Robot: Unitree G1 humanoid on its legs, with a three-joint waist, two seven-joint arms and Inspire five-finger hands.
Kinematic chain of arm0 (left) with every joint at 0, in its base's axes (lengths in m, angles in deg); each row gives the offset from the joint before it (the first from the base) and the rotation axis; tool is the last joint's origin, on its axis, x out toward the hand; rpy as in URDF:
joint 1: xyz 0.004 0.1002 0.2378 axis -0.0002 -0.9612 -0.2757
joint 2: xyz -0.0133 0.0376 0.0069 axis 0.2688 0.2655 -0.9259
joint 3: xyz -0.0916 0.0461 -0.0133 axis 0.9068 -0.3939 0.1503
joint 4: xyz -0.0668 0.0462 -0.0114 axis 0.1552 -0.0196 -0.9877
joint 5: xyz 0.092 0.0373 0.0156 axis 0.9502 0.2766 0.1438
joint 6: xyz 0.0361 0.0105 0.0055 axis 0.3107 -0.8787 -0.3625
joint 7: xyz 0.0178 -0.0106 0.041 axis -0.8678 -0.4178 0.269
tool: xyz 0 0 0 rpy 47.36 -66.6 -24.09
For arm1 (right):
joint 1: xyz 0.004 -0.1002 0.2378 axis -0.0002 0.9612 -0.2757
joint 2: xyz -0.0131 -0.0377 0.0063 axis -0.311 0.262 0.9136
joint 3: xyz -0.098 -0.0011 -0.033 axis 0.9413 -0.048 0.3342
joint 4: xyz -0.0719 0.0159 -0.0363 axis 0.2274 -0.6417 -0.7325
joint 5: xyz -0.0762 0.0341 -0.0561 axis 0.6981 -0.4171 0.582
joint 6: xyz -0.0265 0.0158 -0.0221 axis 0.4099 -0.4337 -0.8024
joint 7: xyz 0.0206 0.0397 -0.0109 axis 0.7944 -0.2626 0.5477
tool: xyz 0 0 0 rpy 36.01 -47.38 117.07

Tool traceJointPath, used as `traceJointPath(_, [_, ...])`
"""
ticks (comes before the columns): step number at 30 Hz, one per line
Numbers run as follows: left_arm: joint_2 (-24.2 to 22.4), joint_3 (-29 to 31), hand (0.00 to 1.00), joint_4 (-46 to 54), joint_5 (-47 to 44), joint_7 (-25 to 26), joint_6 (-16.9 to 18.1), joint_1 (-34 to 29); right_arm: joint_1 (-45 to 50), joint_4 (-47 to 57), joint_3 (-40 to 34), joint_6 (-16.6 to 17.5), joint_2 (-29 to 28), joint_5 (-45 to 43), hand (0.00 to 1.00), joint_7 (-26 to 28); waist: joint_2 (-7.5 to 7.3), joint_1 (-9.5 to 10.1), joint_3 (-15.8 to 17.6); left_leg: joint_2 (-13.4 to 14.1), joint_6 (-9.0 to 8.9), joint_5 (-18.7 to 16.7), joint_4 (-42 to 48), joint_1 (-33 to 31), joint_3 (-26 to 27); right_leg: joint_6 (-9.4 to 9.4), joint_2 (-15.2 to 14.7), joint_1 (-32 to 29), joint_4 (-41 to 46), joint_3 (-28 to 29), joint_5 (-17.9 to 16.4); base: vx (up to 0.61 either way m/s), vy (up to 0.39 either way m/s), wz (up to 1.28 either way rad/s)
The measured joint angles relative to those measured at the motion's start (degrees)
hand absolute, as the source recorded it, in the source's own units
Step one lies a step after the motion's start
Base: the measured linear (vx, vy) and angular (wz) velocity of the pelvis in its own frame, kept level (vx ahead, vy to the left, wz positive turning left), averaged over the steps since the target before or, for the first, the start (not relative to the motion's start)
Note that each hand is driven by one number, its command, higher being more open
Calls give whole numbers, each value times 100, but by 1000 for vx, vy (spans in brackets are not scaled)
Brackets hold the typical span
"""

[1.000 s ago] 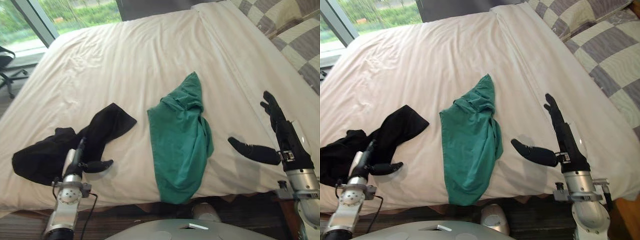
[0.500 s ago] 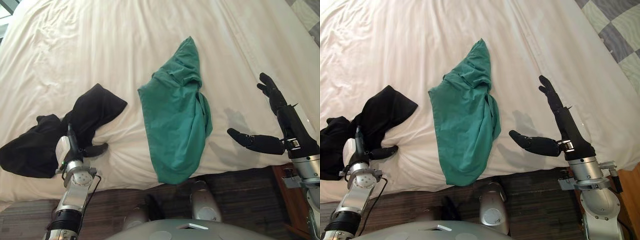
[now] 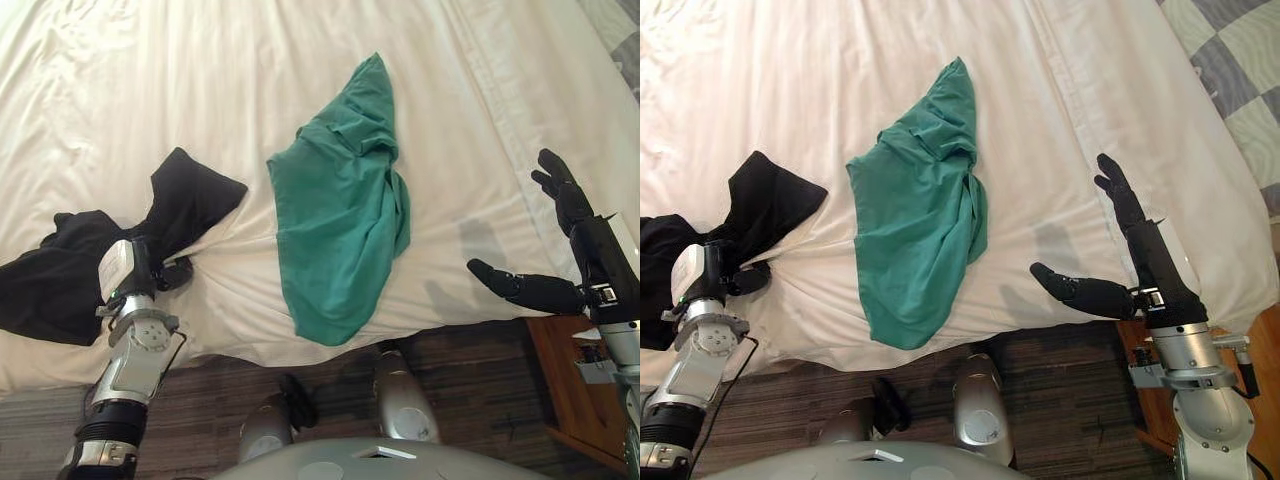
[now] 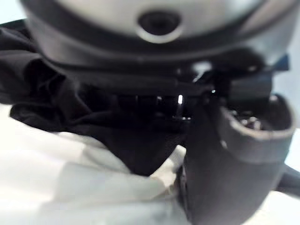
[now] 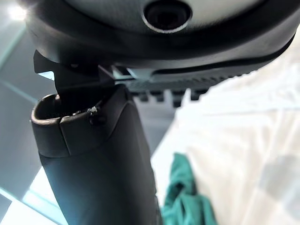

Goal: Tidy up the quilt and then pick up the clothes from the bed and put them into the laundry hamper

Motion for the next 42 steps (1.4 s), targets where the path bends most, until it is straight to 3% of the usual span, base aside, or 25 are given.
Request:
traceJointPath(3, [19, 49, 0, -88, -19, -70, 152, -19, 55, 0, -31, 2, -59, 122, 100, -4, -25, -14, 13, 32, -1, -2, 41, 24, -1, 2, 1, 92, -33, -37, 5, 21, 1, 6])
traceJointPath(7, [19, 312, 0, -111, -669, -358, 920, -423, 40, 31, -69, 12, -174, 553, 100, -23, -153, 25, -22, 110, -58, -41, -10, 332, -27, -10, 32, 534, -259, -151, 34, 36, -1, 8])
traceJointPath(9, [5, 470, 0, 175, -1106, -559, 1097, -774, 67, 100, -70, 10, -316, 566, 100, -24, -245, 44, -106, 104, -61, -42, -75, 409, -30, -11, 34, 628, -332, -158, 33, 50, -3, 3])
traceJointPath(14, [-727, 954, 0, 1280, -1926, -1352, 1396, -1860, 561, 717, -12, -128, -809, 788, 100, -33, -457, 113, -540, -24, -88, 36, -471, 768, -225, -3, -33, 1110, -671, -151, 41, 107, 8, 23])
traceJointPath(17, [-1272, 938, 0, 1761, -1970, -1592, 1399, -2434, 830, 692, 180, -352, -1289, 895, 100, -57, -584, 203, -1054, -145, -123, 212, -1036, 1105, -362, -17, -83, 1469, -1025, -165, 103, 159, -2, 25])
traceJointPath(20, [-1417, 916, 0, 1921, -1838, -1697, 1397, -2512, 830, 519, 192, -461, -1385, 993, 100, -152, -545, 213, -1173, -203, -105, 354, -1435, 1307, -501, -21, -81, 1651, -1198, -178, 243, 118, 3, 30])
traceJointPath(25, [-1390, 811, 0, 1989, -1868, -2130, 1388, -2479, 547, -217, 220, -766, -1365, 999, 100, -400, -360, 306, -1248, -197, -44, 415, -1698, 1549, -667, 53, -5, 1760, -985, -296, 338, 84, -7, 17])
traceJointPath(26, [-1389, 802, 0, 2002, -1987, -2268, 1388, -2458, 462, -366, 254, -902, -1317, 1003, 100, -450, -255, 339, -1191, -102, -28, 426, -1714, 1647, -686, 53, 140, 1567, -454, -293, 337, 82, -42, 1])
traceJointPath(27, [-1388, 801, 0, 2000, -2086, -2323, 1385, -2454, 359, -424, 274, -943, -1294, 1003, 100, -467, -115, 333, -1133, -9, -21, 431, -1711, 1671, -695, -6, 242, 1365, -187, -281, 122, 58, -98, 5])
traceJointPath(28, [-1364, 823, 0, 2022, -2114, -2407, 1382, -2459, 344, -474, 352, -1002, -1292, 1003, 100, -535, -133, 327, -1255, 3, -31, 437, -1761, 1672, -760, -127, 374, 1412, -953, -148, 159, 40, -89, 12])
traceJointPath(29, [-1292, 850, 0, 2068, -2127, -2428, 1383, -2458, 356, -475, 408, -1008, -1299, 1003, 100, -562, -191, 327, -1261, -92, -32, 436, -1756, 1658, -767, -141, 332, 1373, -1265, -175, 531, 84, -88, 17])
traceJointPath(31, [-1322, 868, 0, 2111, -2295, -2546, 1381, -2427, 320, -519, 431, -1107, -1269, 1008, 100, -652, -123, 357, -1270, -104, -70, 391, -1760, 1627, -843, -150, 263, 1521, -1486, -301, 504, 102, -32, 13])
traceJointPath(32, [-1325, 867, 100, 2113, -2294, -2582, 1378, -2432, 313, -522, 432, -1172, -1268, 1008, 100, -660, -79, 367, -1264, -97, -69, 392, -1759, 1629, -865, -149, 266, 1535, -1486, -305, 504, 49, -25, 14])
traceJointPath(34, [-1431, 856, 100, 2162, -2253, -2675, 1296, -2453, 324, -551, 464, -1337, -1265, 1009, 100, -662, 16, 407, -1285, -94, -67, 393, -1758, 1689, -903, -148, 289, 1616, -1486, -310, 503, 21, -29, 9])
traceJointPath(36, [-1522, 855, 100, 2339, -2252, -2678, 1139, -2484, 318, -553, 538, -1386, -1266, 1008, 100, -662, 18, 429, -1284, -111, -67, 393, -1759, 1727, -910, -139, 274, 1658, -1486, -306, 507, -6, 4, 3])
traceJointPath(42, [-1543, 820, 100, 2623, -2253, -2314, 1125, -2322, 246, -795, 689, -1387, -1266, 1009, 100, -658, -106, 493, -1350, -213, -57, 385, -1765, 1707, -927, -59, 168, 1682, -1584, -291, 556, -57, 25, 1])
